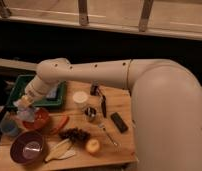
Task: Wipe red bowl with towel
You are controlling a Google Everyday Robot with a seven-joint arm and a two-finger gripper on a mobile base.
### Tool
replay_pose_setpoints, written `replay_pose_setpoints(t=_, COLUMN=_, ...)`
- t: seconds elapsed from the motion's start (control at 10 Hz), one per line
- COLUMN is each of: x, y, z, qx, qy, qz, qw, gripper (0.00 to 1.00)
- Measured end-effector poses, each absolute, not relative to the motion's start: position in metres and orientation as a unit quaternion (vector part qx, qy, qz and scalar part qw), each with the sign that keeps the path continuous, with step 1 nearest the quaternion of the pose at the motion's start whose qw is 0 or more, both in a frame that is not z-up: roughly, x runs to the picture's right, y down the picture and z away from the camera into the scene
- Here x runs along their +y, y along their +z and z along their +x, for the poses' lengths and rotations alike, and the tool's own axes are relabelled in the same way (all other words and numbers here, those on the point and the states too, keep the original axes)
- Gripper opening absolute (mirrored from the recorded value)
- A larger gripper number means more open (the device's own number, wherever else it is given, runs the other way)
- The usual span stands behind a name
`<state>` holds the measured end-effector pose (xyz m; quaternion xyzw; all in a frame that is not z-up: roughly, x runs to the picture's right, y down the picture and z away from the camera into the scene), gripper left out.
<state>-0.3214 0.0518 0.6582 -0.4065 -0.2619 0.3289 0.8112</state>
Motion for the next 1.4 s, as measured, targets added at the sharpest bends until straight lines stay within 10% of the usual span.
replay_pose_setpoints(t=1.4, x=0.098, y=0.737, z=-0.334, qx=-0.155, qy=0.332, qz=-0.453, qw=0.812, gripper=0.0)
